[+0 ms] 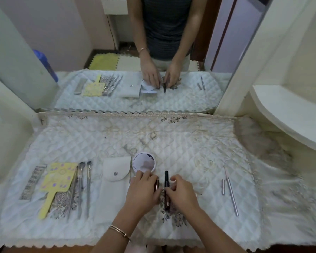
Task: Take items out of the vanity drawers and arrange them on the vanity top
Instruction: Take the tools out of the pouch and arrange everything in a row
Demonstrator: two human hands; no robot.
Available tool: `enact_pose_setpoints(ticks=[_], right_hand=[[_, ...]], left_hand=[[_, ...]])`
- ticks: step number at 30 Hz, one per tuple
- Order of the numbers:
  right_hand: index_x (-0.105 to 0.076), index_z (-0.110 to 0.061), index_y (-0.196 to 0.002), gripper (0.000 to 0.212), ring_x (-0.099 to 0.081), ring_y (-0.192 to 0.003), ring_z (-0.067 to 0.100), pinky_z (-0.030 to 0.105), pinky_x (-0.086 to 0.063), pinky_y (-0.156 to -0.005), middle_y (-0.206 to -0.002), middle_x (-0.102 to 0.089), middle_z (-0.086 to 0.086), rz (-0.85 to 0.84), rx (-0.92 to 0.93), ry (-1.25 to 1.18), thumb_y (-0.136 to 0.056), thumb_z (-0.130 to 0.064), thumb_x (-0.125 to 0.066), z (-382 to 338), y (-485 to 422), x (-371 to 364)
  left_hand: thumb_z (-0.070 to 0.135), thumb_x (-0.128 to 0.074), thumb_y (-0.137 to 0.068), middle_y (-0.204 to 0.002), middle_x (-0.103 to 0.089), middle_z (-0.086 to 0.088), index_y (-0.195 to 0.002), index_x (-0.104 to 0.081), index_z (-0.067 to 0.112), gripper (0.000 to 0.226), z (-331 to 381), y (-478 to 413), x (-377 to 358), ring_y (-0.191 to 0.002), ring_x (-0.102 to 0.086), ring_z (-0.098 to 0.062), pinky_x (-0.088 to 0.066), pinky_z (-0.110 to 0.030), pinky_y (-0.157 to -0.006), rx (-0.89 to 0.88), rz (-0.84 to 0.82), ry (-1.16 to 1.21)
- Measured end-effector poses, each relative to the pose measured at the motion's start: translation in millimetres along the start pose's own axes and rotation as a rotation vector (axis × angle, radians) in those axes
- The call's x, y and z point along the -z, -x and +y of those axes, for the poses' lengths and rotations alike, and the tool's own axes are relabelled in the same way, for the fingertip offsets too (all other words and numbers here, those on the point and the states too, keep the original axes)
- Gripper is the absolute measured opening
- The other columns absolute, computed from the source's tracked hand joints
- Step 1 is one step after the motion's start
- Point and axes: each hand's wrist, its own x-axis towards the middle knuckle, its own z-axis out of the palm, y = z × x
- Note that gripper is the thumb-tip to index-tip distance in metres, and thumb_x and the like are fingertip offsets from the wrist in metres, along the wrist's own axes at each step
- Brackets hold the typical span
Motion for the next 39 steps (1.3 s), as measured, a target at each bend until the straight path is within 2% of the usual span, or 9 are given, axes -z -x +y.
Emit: enact_pose_setpoints(ticks=[5,9,17,20,23,28,31,36,39], right_hand=[[-0.057,-0.010,-0.110,0.025,-0.053,-0.070,0.010,0.028,-0.049,-0.075,-0.068,-0.052,-0.011,0.043,-0.007,-0.033,-0.085,-0.013,-0.058,-2,6,-8],[-0.056,-0.011,-0.114,0.026,-0.055,-0.081,0.012,0.022,-0.048,-0.077,-0.094,-0.063,0.004,0.070,-0.035,-0.088,-0.088,-0.016,-0.055,2,12,-6],[-0.062,-0.011,-0.110,0.023,-0.054,-0.071,0.005,0.009,-0.040,-0.062,-0.087,-0.061,-0.002,0.352,-0.165,-0.124,-0.088,-0.011,-0.054,60,35,47],[-0.063,-0.008,-0.107,0.024,-0.052,-0.078,0.010,0.012,-0.036,-0.066,-0.096,-0.062,0.004,0.456,-0.217,-0.117,-0.085,-0.006,-0.056,82,36,72],[-0.061,-0.007,-0.109,0.028,-0.049,-0.082,0.011,0.011,-0.030,-0.066,-0.098,-0.059,0.004,0.437,-0.260,-0.072,-0.082,-0.005,-0.058,100,30,92],[-0.055,-0.009,-0.115,0.032,-0.051,-0.083,0.012,0.020,-0.040,-0.076,-0.090,-0.057,0.001,0.286,-0.287,-0.036,-0.084,-0.016,-0.060,120,15,109],[-0.054,-0.011,-0.112,0.030,-0.056,-0.084,0.016,0.026,-0.044,-0.077,-0.080,-0.052,-0.003,0.198,-0.285,-0.001,-0.084,-0.021,-0.060,125,6,116],[-0.054,-0.008,-0.106,0.026,-0.060,-0.094,0.026,0.032,-0.045,-0.077,-0.087,-0.059,0.005,0.135,-0.225,0.039,-0.084,-0.023,-0.057,123,0,118],[-0.054,-0.008,-0.106,0.025,-0.061,-0.098,0.029,0.033,-0.047,-0.080,-0.100,-0.067,0.013,0.122,-0.197,0.053,-0.082,-0.016,-0.056,118,-2,117]], left_hand=[[0.057,-0.069,-0.038,-0.080,-0.065,0.020,-0.079,-0.065,0.035,0.046,-12,5,-5,-0.084,-0.040,-0.011,-0.051,-0.022,-0.056,-0.120,0.008,-0.079],[0.048,-0.080,-0.028,-0.081,-0.064,0.018,-0.079,-0.062,0.034,0.056,-16,3,-11,-0.083,-0.042,-0.011,-0.051,-0.023,-0.055,-0.165,0.022,-0.071],[0.043,-0.039,-0.055,-0.084,-0.067,0.010,-0.080,-0.064,0.024,0.041,17,-5,3,-0.086,-0.038,-0.014,-0.052,-0.027,-0.057,-0.212,0.068,-0.010],[0.035,-0.036,-0.078,-0.116,-0.061,0.001,-0.111,-0.059,0.017,0.044,55,-16,5,-0.112,-0.041,-0.021,-0.046,-0.035,-0.089,-0.276,-0.022,0.071],[0.029,-0.042,-0.090,-0.140,-0.041,0.000,-0.135,-0.037,0.016,0.048,101,-34,0,-0.131,-0.029,-0.023,-0.028,-0.034,-0.105,-0.370,-0.175,0.105],[0.040,-0.025,-0.079,-0.137,-0.047,-0.006,-0.128,-0.044,0.014,0.058,159,-57,-25,-0.127,-0.040,-0.026,-0.037,-0.037,-0.098,-0.391,-0.213,0.152],[0.025,-0.049,-0.083,-0.141,-0.045,-0.001,-0.132,-0.041,0.016,0.050,172,-65,-36,-0.129,-0.038,-0.024,-0.036,-0.036,-0.099,-0.373,-0.239,0.162],[0.031,-0.061,-0.060,-0.095,-0.072,0.002,-0.099,-0.065,0.019,0.042,171,-69,-40,-0.088,-0.067,-0.020,-0.054,-0.020,-0.068,-0.384,-0.136,0.261],[0.027,-0.061,-0.077,-0.127,-0.057,-0.005,-0.127,-0.049,0.012,0.053,168,-62,-31,-0.120,-0.048,-0.023,-0.039,-0.029,-0.098,-0.324,-0.222,0.226]])
